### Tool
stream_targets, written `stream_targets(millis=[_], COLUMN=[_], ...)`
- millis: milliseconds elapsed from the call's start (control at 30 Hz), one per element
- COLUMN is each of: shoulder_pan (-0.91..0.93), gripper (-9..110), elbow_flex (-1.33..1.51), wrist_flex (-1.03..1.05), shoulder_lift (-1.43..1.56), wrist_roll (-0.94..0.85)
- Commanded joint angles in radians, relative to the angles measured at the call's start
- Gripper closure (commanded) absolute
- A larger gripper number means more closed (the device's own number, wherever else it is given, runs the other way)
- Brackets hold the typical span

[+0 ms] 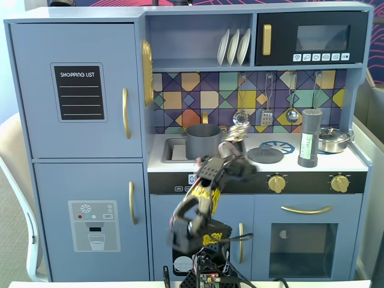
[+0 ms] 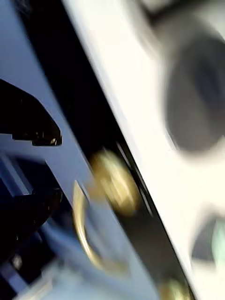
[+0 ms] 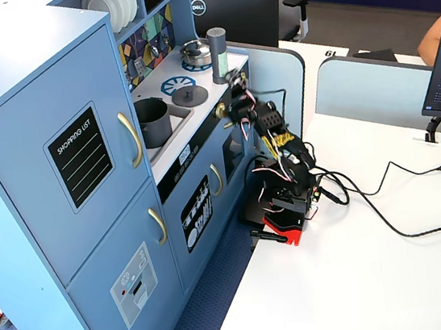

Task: Put salt in the gray recipient

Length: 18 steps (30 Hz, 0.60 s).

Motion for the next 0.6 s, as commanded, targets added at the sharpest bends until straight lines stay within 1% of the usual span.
stream_targets(millis=[0, 133, 233, 433, 567], shoulder_pan=[-0.261, -0.495, -0.565, -0.611, -0.629], gripper=[101, 101, 101, 101, 101], elbow_flex=[0.069, 0.204, 0.316, 0.540, 0.689], wrist_flex=[0.173, 0.322, 0.334, 0.242, 0.109], shoulder_lift=[0.183, 0.301, 0.308, 0.308, 0.308], wrist_roll=[-0.015, 0.026, 0.055, 0.061, 0.028])
